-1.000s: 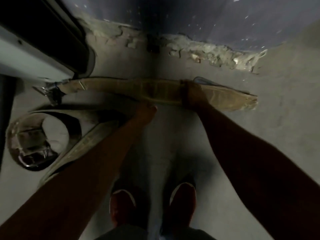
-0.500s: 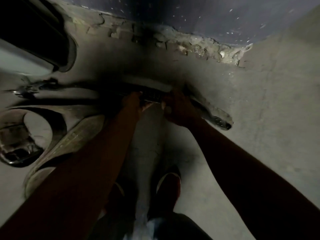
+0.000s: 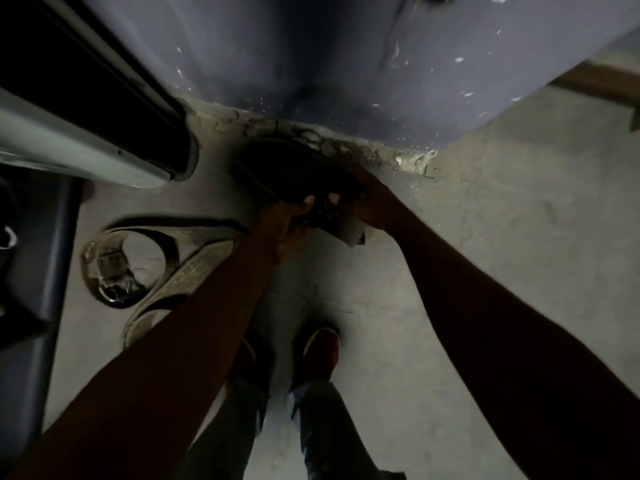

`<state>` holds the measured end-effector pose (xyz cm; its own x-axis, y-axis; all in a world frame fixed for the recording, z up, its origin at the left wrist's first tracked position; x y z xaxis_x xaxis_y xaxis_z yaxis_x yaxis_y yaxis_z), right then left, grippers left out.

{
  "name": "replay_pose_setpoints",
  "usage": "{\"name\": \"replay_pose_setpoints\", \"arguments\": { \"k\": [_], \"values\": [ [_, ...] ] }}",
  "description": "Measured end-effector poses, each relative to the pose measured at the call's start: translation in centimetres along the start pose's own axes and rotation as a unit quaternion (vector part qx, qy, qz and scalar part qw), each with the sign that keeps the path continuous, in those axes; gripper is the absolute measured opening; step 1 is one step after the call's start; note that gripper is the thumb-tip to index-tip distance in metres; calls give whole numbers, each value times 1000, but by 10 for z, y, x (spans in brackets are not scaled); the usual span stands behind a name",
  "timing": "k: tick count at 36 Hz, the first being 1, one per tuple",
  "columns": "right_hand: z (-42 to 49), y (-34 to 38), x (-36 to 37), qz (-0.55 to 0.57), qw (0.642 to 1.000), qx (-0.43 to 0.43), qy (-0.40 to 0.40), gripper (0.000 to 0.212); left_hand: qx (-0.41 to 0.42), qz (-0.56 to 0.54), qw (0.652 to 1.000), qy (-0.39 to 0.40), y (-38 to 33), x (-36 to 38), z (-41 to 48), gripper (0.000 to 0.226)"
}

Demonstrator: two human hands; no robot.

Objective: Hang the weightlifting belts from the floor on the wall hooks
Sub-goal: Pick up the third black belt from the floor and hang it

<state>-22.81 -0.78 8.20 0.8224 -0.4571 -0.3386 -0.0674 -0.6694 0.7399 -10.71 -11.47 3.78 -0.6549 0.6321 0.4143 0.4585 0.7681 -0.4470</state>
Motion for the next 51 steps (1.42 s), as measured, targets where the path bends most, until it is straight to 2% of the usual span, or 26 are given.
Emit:
{"name": "replay_pose_setpoints", "arguments": {
  "k": [4, 8, 10, 13, 16, 21, 23, 25, 28, 31, 32, 34, 38, 40, 42, 45, 48, 49, 51],
  "values": [
    [-30, 34, -22, -19, 1000, -4, 5, 62, 11, 75, 997, -4, -30, 11, -37, 40],
    [-59, 75, -36, 33, 999, -32, -6, 45, 46, 133, 990, 20, -69, 29, -76, 40],
    [-74, 95, -40, 61, 998, -32, 12, 52, 69, 174, 982, 20, -91, 40, -99, 44],
    [-94, 121, -41, 55, 996, -26, 60, 73, 105, 219, 970, 18, -123, 52, -134, 49],
    [-113, 147, -44, 40, 997, -22, 65, 70, 126, 215, 968, 5, -145, 50, -162, 54],
    [-149, 183, -40, 75, 994, -13, 73, 64, 164, 196, 967, -18, -174, 58, -221, 23],
    [-171, 193, -37, 85, 992, 4, 93, 64, 186, 190, 963, -45, -188, 60, -247, 25],
    [-197, 207, -34, 50, 992, 18, 113, 67, 213, 185, 957, -69, -206, 65, -279, 35],
    [-224, 216, -16, -60, 987, 28, 145, 66, 231, 176, 953, -80, -232, 78, -321, 29],
    [-258, 223, 2, -79, 988, 54, 121, 56, 234, 167, 954, -85, -258, 92, -363, 29],
    [-273, 228, 5, -65, 991, 57, 107, 53, 236, 173, 952, -88, -266, 98, -380, 32],
    [-290, 224, 13, -106, 984, 90, 110, 50, 229, 172, 953, -92, -278, 105, -399, 44],
    [-309, 206, 23, -218, 958, 126, 138, 67, 230, 160, 956, -89, -299, 129, -444, 50],
    [-300, 198, 20, -267, 948, 117, 128, 82, 242, 151, 953, -105, -311, 140, -464, 43],
    [-316, 223, 11, -308, 941, 88, 111, 92, 257, 154, 948, -110, -318, 152, -482, 32],
    [-335, 254, -11, -395, 915, 47, 66, 83, 268, 180, 941, -104, -325, 171, -501, 35],
    [-349, 273, -29, -484, 874, 32, 16, 65, 285, 194, 933, -107, -331, 189, -513, 32],
    [-356, 278, -34, -504, 863, 42, 16, 59, 290, 196, 930, -110, -332, 195, -517, 30],
    [-367, 280, -47, -484, 866, 111, 49, 58, 292, 195, 929, -115, -334, 202, -521, 30]
  ]
}}
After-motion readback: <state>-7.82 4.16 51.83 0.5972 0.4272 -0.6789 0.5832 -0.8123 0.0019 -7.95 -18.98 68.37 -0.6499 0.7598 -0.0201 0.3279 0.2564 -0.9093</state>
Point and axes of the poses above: each hand's wrist, its own z-axis towards the middle knuckle, its own x-axis out of the palm, y = z × x, the point moved 6 cm from there along z, towards the middle knuckle, and after that the axes turned 9 degrees about z, right-handed, at the moved point
